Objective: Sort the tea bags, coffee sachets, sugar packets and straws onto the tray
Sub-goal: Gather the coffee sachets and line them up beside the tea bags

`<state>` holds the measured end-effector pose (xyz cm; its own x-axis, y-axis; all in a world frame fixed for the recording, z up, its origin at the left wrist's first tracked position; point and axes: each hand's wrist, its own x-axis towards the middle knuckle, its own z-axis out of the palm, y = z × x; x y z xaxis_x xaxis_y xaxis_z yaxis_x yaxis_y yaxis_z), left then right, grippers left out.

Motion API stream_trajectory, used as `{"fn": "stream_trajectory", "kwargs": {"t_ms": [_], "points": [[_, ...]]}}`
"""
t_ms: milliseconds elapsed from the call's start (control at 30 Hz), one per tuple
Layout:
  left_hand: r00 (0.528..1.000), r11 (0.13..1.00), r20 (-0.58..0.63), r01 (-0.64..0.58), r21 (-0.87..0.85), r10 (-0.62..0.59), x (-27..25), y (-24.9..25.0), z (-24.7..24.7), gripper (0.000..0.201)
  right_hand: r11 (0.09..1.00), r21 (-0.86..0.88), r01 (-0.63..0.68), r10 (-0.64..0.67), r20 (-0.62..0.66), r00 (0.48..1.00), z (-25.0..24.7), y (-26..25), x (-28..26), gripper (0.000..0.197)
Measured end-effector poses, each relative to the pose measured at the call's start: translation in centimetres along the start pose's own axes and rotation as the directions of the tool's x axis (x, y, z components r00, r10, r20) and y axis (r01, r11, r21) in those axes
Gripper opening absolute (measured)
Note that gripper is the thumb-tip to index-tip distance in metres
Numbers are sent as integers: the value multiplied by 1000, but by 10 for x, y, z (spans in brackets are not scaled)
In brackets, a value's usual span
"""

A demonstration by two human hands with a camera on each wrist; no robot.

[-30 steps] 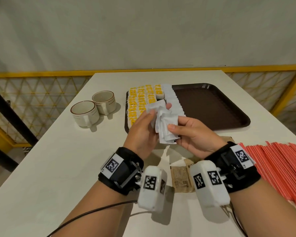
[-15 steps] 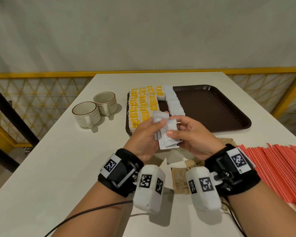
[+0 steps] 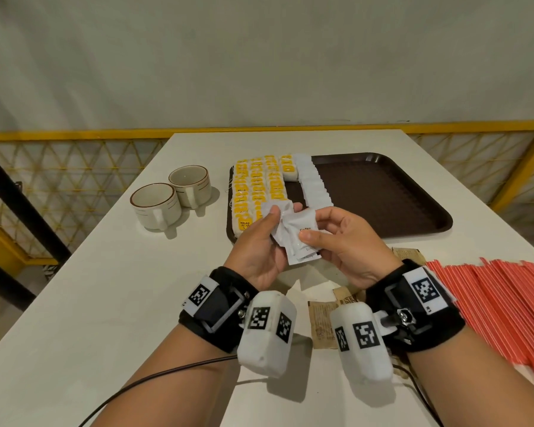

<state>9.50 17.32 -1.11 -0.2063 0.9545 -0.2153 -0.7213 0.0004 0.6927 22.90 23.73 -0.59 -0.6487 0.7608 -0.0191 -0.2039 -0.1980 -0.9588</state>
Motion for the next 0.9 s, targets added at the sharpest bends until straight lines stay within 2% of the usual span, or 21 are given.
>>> {"fn": "stream_trajectory", "kwargs": {"t_ms": [133,300,400,600,733,900], "points": [[998,997,-15,-61,-50,61,1,0,-1,39,997,79,7,-2,-52,999,-4,-3,2,26],[994,993,50,-102,58,99,1,-3,0,30,998,62,-15,17,-36,999,-1,0,1,31],[992,989,46,-124,85,120,0,-3,-2,29,998,47,-30,31,-22,999,1,0,0,30],[994,992,-46,-93,82,97,4,1,-7,27,999,-7,-41,41,-15,999,2,-2,-1,23],[990,985,-97,-87,149,103,5,-2,-7,33,999,14,-30,31,-53,998,-2,-7,-1,21],[999,955,21,-29,297,24,-1,-5,0,45,1000,27,-1,3,-80,997,-1,-2,0,28]]}}
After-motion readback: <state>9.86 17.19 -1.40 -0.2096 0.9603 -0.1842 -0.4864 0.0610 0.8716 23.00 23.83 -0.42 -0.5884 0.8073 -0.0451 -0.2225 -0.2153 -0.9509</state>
